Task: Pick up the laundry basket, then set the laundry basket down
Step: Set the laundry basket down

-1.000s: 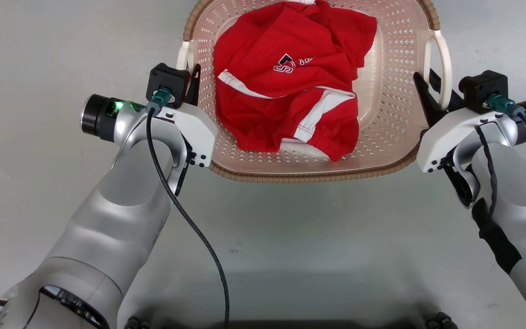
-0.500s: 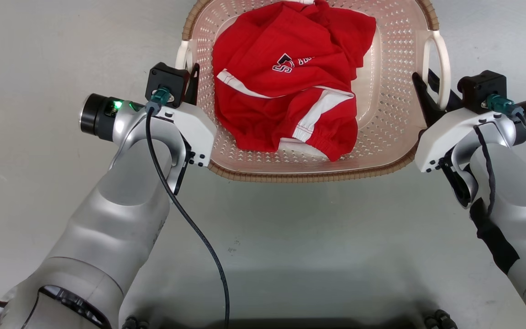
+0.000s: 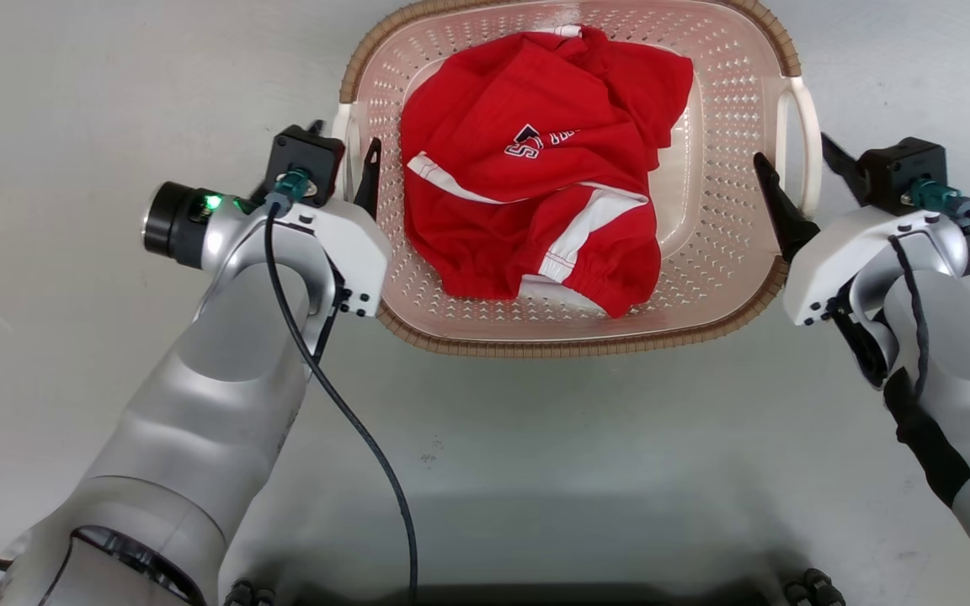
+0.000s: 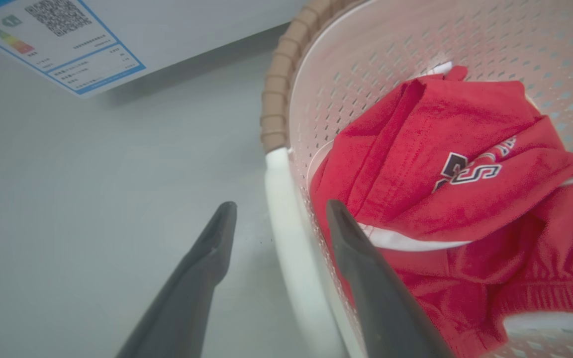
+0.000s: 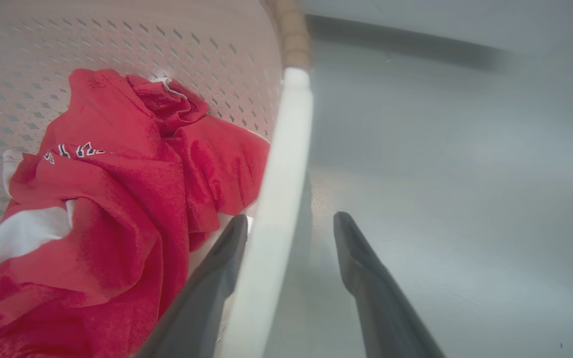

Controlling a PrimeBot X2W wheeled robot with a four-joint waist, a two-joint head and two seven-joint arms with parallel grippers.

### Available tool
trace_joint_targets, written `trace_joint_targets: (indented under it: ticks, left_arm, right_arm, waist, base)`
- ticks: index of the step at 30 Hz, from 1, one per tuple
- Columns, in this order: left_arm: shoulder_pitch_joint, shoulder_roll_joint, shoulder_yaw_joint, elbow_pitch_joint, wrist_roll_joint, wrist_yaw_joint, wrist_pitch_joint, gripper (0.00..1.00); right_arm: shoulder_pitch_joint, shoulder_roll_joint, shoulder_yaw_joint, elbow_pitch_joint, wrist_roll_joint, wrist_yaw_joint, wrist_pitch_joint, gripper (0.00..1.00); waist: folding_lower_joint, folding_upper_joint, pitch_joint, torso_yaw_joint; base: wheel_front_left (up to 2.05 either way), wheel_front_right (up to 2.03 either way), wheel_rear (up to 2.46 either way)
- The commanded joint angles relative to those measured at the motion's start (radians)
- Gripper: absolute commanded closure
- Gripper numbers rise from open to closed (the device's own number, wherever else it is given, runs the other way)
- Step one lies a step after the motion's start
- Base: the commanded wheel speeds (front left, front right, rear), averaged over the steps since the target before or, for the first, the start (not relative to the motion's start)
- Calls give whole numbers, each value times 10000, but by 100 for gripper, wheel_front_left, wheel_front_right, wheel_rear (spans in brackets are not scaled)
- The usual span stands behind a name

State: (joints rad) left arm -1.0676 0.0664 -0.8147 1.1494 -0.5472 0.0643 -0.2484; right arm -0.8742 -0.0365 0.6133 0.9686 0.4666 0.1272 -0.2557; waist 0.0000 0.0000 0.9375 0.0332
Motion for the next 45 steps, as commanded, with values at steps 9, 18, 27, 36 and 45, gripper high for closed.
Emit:
trace_joint_targets:
  ticks: [9, 18, 27, 36, 45]
  left_arm:
    - [206, 294, 330, 57, 115, -42, -133, 0]
    - [211, 186, 473, -20, 191, -152, -133, 0]
    - [280, 93, 641, -186, 280, -258, -133, 0]
    - [374, 44, 907, -441, 353, -292, -134, 0]
    - [940, -2, 1232, -906, 555, -361, -134, 0]
  right_arm:
    - [456, -138, 46, 0, -5, 35, -61, 0]
    - [471, -137, 68, -91, 18, 35, -61, 0]
    - [500, -137, 167, -386, 120, 35, -61, 0]
    - [550, -137, 134, -650, 134, 35, -61, 0]
    - [813, -137, -260, -1068, -255, 35, -61, 0]
  waist:
    - [0, 0, 59, -5]
    - [0, 0, 98, 5]
    - [0, 0, 81, 37]
    - [0, 0, -46, 51]
    - [0, 0, -862, 39]
  base:
    - [0, 0, 0]
    - [0, 0, 0]
    - [0, 0, 0]
    - [0, 0, 0]
    - [0, 0, 0]
